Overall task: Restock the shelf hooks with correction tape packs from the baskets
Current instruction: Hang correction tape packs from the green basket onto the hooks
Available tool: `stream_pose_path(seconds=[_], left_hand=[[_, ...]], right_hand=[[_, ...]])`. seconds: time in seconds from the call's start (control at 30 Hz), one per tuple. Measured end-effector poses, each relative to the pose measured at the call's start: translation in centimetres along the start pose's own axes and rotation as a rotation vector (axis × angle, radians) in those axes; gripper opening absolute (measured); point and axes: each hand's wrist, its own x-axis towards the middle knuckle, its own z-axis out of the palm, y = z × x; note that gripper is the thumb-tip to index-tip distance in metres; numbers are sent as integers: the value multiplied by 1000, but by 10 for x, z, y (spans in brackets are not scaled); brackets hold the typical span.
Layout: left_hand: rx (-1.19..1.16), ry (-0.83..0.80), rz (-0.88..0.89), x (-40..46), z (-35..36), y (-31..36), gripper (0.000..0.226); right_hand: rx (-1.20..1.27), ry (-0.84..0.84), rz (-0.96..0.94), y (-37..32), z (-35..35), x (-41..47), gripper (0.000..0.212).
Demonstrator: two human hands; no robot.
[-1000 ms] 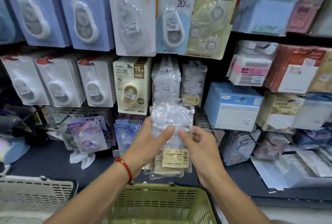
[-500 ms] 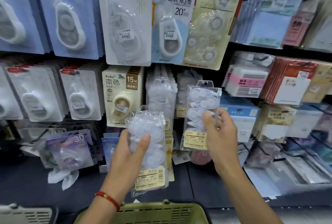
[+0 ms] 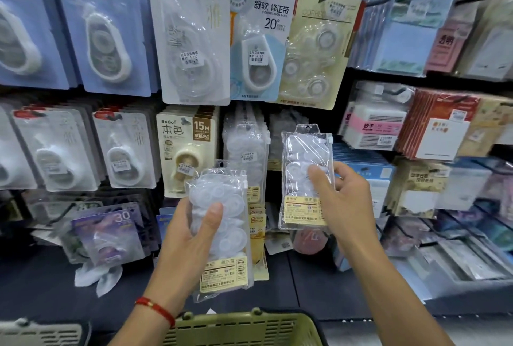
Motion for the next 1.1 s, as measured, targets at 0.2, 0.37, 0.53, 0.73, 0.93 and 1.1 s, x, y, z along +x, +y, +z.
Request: stream_pose_path(seconds=[0.2,0.37,0.53,0.73,0.93,1.1], left_hand=[[6,0,14,-1,-1,4,35],[6,-12,10,-2,0,4,35],[20,-27,1,-3,-3,2,41],[-9,40,-29,-4,2,1,40],[-7,63,-81,-9,7,0,47],[-87,-14,-153,-8,6,0,24]], right_hand=[[-14,-32,72,-12,-4,9,20],[-137,-2,39,0,3,21,21],[-366,26,77,23,11,17,47],[-354,-47,-120,26,28,-34,20],[-156,-455,21,27,46,-76,35],[-4,-404,22,28,45,-72,0]])
